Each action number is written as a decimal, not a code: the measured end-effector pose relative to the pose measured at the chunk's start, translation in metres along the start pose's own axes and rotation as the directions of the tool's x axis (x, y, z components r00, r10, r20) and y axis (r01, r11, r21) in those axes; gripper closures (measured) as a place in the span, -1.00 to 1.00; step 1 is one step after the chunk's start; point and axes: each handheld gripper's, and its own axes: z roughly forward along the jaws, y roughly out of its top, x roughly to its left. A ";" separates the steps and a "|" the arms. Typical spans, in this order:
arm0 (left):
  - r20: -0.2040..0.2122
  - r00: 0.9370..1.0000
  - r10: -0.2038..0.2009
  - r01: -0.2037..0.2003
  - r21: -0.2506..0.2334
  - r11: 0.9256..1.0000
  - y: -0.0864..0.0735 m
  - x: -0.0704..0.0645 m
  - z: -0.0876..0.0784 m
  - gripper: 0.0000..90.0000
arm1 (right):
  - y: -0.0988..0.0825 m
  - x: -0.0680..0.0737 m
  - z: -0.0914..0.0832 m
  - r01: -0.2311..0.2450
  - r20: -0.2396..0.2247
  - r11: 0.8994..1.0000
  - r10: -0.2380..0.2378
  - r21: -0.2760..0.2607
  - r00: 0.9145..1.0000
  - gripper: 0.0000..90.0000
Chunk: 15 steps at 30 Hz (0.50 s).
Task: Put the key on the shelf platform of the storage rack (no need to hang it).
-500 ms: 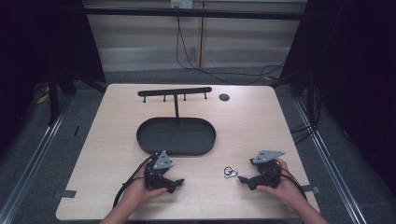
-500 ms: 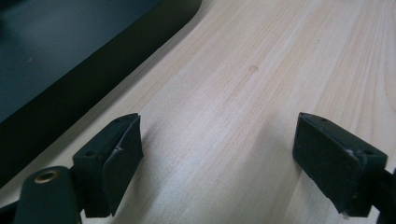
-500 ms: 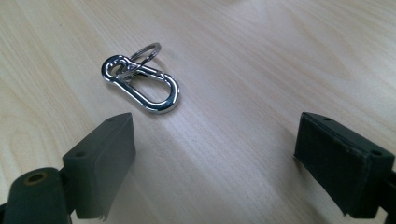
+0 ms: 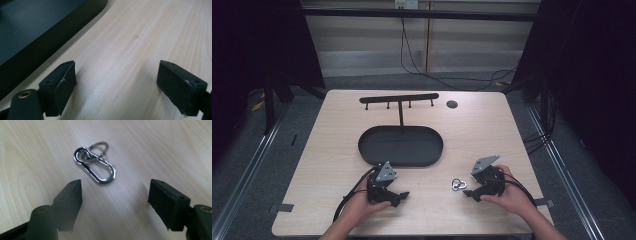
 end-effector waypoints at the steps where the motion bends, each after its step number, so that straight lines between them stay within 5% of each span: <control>1: 0.000 1.000 0.000 0.000 0.000 1.000 0.000 0.000 0.000 -0.65 | 0.007 0.000 0.000 0.020 -0.001 0.999 -0.020 0.027 1.000 -0.34; 9: -0.003 1.000 0.001 -0.001 0.000 1.000 0.000 0.000 0.000 -0.65 | 0.024 -0.001 -0.001 0.072 -0.024 0.993 -0.070 0.090 0.997 -0.26; 15: -0.003 1.000 0.001 -0.001 0.000 1.000 0.000 0.000 0.000 -0.65 | 0.041 0.005 0.005 0.148 -0.079 0.976 -0.136 0.161 0.988 -0.11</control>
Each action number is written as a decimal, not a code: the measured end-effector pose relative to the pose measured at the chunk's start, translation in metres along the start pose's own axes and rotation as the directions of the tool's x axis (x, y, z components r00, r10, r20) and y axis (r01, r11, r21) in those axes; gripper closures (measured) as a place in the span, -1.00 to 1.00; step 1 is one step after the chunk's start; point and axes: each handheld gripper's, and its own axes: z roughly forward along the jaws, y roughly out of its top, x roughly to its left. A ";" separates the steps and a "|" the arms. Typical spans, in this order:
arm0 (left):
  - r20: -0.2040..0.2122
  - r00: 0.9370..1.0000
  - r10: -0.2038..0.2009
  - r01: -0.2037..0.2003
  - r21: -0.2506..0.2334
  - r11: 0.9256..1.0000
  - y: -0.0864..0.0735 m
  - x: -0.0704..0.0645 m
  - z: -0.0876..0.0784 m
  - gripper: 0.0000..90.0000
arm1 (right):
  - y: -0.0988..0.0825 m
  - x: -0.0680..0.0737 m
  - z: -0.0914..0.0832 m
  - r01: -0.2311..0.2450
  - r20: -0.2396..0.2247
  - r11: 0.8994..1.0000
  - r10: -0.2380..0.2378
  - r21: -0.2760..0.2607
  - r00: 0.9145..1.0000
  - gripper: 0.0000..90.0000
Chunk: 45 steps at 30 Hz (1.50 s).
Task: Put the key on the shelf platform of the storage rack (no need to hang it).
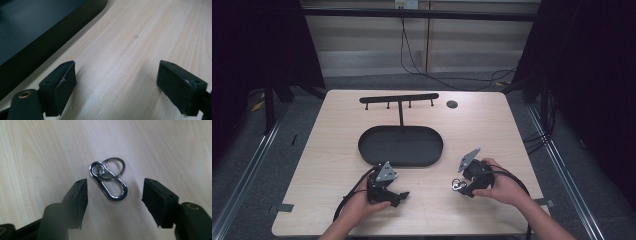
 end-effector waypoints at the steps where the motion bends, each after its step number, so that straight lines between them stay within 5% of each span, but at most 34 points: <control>1: 0.002 1.000 0.000 0.000 -0.001 1.000 0.000 0.000 0.000 -0.65 | 0.004 0.000 0.003 0.018 -0.009 1.000 -0.017 0.020 1.000 -0.09; 3: 0.000 1.000 0.000 0.000 0.000 1.000 0.000 0.000 0.000 -0.65 | 0.009 0.001 0.007 0.021 -0.032 0.998 -0.019 0.054 0.999 0.07; 4: 0.001 1.000 0.000 0.000 0.001 1.000 0.000 0.000 0.000 -0.65 | 0.012 0.000 0.007 0.004 -0.056 0.997 0.000 0.071 0.998 0.46; 6: 0.003 1.000 0.001 -0.001 0.003 1.000 0.000 0.000 0.000 -0.65 | 0.014 0.000 0.006 -0.003 -0.059 0.996 0.009 0.091 0.998 0.51; 8: 0.005 1.000 0.000 0.000 0.002 1.000 0.000 0.000 0.000 -0.65 | 0.019 0.001 0.007 -0.003 -0.049 0.990 0.010 0.141 0.999 0.52; 15: 0.005 1.000 0.000 0.000 0.001 1.000 0.000 0.000 0.000 -0.65 | 0.021 -0.003 0.005 -0.051 -0.054 0.984 0.061 0.172 0.997 0.52; 27: 0.003 1.000 0.000 0.000 0.003 1.000 0.000 0.000 0.000 -0.65 | 0.031 -0.014 -0.015 -0.126 -0.056 0.984 0.134 0.128 0.989 0.52; 45: 0.005 1.000 0.000 0.000 0.001 1.000 0.000 0.000 0.000 -0.65 | 0.059 -0.028 -0.040 -0.155 -0.047 0.983 0.160 0.096 0.986 0.52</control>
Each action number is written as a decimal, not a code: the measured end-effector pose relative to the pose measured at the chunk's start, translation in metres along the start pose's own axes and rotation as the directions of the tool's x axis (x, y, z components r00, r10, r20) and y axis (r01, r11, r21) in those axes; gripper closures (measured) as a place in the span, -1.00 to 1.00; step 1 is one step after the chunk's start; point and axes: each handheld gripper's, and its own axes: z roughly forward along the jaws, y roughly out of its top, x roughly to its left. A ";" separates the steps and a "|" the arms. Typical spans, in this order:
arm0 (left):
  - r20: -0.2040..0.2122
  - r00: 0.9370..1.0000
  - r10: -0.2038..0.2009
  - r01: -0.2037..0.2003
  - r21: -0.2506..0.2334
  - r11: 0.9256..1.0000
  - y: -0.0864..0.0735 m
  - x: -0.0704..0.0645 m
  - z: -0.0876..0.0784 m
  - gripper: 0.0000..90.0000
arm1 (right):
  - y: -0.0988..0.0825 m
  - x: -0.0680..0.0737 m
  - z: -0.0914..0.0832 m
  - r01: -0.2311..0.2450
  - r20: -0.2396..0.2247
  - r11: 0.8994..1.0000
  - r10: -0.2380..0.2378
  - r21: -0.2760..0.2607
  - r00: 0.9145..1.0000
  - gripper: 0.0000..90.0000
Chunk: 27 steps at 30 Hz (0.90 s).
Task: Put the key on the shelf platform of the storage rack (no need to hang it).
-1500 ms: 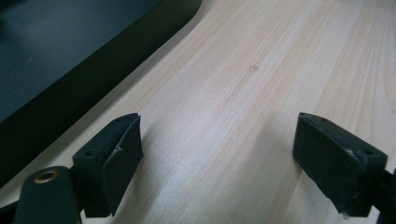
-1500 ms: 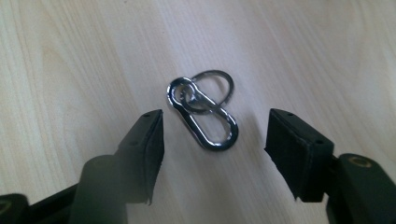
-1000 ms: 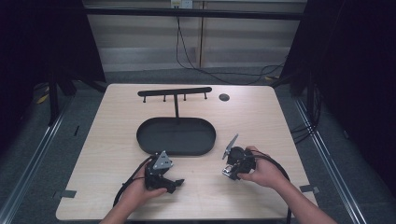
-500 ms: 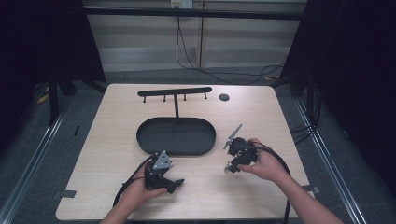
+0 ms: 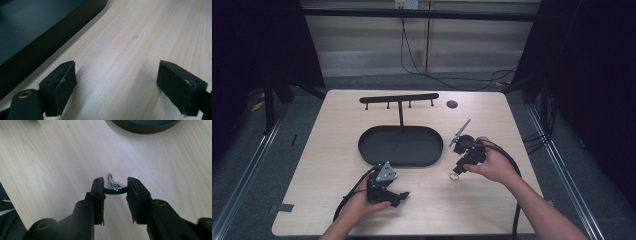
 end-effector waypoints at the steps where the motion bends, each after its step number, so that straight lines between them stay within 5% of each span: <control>1: 0.000 1.000 0.000 0.000 0.000 1.000 0.000 0.000 0.000 -0.65 | 0.001 -0.001 -0.001 0.000 0.001 1.000 0.000 0.006 1.000 0.52; 27: -0.002 1.000 -0.002 0.002 -0.005 1.000 0.000 0.000 0.000 -0.65 | 0.034 -0.003 -0.020 0.007 0.040 1.000 -0.007 0.002 0.999 0.52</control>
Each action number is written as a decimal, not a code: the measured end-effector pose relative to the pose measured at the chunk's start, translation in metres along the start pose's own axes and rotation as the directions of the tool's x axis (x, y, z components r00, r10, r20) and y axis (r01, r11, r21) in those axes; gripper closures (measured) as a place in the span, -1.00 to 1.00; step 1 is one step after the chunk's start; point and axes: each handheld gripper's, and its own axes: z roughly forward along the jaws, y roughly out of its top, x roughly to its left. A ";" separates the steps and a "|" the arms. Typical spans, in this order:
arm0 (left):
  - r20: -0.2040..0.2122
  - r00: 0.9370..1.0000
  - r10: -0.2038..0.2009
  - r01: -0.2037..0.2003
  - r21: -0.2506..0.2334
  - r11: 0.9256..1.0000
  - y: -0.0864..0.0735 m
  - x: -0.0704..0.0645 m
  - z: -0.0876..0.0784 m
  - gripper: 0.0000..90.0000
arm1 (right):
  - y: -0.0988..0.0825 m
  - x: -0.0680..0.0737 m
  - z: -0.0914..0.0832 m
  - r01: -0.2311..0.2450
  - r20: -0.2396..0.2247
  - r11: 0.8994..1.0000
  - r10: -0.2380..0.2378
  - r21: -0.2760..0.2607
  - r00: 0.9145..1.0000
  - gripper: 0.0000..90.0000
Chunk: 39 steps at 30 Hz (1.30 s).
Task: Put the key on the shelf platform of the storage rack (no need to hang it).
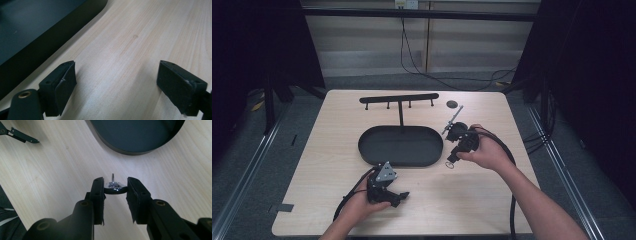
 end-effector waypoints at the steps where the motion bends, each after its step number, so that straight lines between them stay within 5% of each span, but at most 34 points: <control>1: 0.000 1.000 0.000 0.000 0.000 1.000 0.000 0.000 0.000 -0.65 | 0.000 0.000 0.000 0.000 0.000 1.000 0.000 0.000 1.000 0.52; 39: 0.001 1.000 -0.001 0.001 0.000 1.000 0.000 0.000 0.000 -0.65 | 0.033 -0.011 -0.006 -0.014 0.024 1.000 0.015 -0.027 1.000 0.52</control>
